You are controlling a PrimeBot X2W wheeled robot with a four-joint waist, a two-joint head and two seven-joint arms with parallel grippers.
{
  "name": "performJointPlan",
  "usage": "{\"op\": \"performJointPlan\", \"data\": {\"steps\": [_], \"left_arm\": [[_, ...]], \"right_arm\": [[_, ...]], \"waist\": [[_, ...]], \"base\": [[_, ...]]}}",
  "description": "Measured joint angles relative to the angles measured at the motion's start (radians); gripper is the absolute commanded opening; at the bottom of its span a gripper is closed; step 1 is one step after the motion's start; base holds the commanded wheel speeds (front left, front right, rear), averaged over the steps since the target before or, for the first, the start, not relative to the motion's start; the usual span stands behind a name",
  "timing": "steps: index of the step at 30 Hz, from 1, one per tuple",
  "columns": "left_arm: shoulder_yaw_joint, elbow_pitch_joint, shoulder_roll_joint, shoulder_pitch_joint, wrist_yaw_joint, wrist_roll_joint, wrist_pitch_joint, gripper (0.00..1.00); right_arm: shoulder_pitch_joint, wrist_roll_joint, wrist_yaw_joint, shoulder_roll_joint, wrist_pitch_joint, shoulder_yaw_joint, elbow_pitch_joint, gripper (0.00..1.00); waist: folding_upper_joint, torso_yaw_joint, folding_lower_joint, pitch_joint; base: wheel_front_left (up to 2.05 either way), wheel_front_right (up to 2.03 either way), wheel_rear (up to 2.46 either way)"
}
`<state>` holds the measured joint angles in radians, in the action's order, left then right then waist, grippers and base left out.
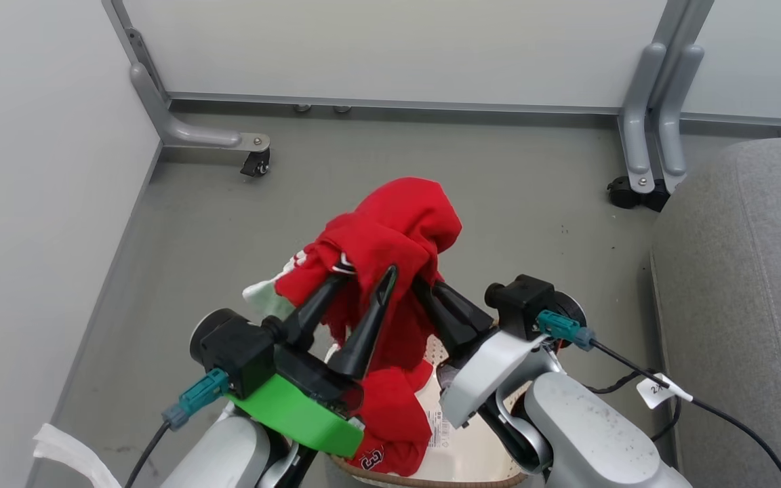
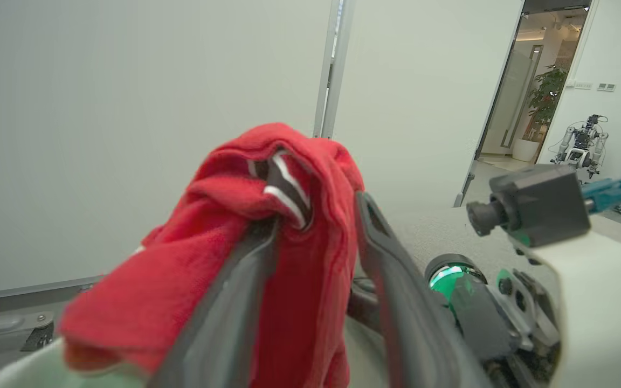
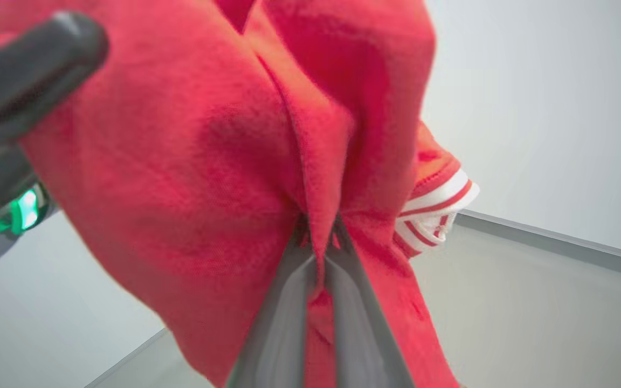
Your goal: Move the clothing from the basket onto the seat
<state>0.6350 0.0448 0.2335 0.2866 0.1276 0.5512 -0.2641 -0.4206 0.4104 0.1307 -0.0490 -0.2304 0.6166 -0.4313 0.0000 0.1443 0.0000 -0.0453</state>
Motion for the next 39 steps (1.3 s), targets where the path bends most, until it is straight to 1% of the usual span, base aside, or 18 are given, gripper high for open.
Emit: {"op": "performJointPlan", "data": {"steps": [3,8,12,19,20,24,28,33,39], "left_arm": [[-0.018,0.012,-0.005,-0.005,-0.006,-0.012,0.000,1.00],[-0.016,0.045,0.002,-0.013,-0.009,-0.052,0.000,1.00],[-0.005,0.067,0.018,-0.014,-0.017,-0.103,0.000,1.00],[0.021,0.072,0.040,-0.027,-0.013,-0.134,0.000,1.00],[0.038,0.072,0.048,-0.028,-0.011,-0.138,0.000,1.00],[0.073,0.080,0.071,-0.029,-0.005,-0.140,0.008,1.00],[0.110,0.079,0.090,-0.029,-0.003,-0.140,0.021,1.00],[0.156,0.063,0.109,-0.025,0.000,-0.140,0.036,1.00],[0.183,0.044,0.126,-0.015,0.000,-0.140,0.042,1.00]], "right_arm": [[-0.008,0.017,0.000,0.000,-0.013,-0.015,0.000,0.00],[-0.022,0.021,0.000,0.000,-0.027,-0.066,0.007,0.00],[-0.028,0.001,0.000,0.001,-0.030,-0.133,0.027,0.00],[-0.004,-0.073,0.000,0.000,-0.031,-0.271,0.085,0.00],[0.014,-0.092,0.000,0.000,-0.031,-0.300,0.092,0.00],[0.040,-0.113,0.000,0.000,-0.026,-0.345,0.098,0.00],[0.068,-0.124,0.000,0.000,-0.007,-0.382,0.100,0.00],[0.090,-0.132,0.000,0.000,0.014,-0.419,0.118,0.00],[0.115,-0.147,0.000,-0.001,0.036,-0.465,0.143,0.00]], "waist": [[0.0000,0.002,0.0000,0.000],[0.0000,0.002,0.0000,-0.003],[0.0000,-0.004,0.0000,-0.008],[0.0000,-0.023,0.0000,-0.017],[0.0000,-0.033,0.0000,-0.020],[0.0000,-0.060,0.0000,-0.026],[0.0000,-0.102,0.0000,-0.031],[0.0000,-0.169,0.0000,-0.041],[0.0000,-0.260,0.0000,-0.054]], "base": [[0.00,0.00,0.00],[0.00,0.00,0.00],[0.00,0.00,0.00],[0.00,0.00,0.00],[0.00,0.00,0.00],[0.00,0.00,0.00],[0.00,0.00,0.00],[0.00,0.00,0.00],[0.00,0.00,0.00]]}}
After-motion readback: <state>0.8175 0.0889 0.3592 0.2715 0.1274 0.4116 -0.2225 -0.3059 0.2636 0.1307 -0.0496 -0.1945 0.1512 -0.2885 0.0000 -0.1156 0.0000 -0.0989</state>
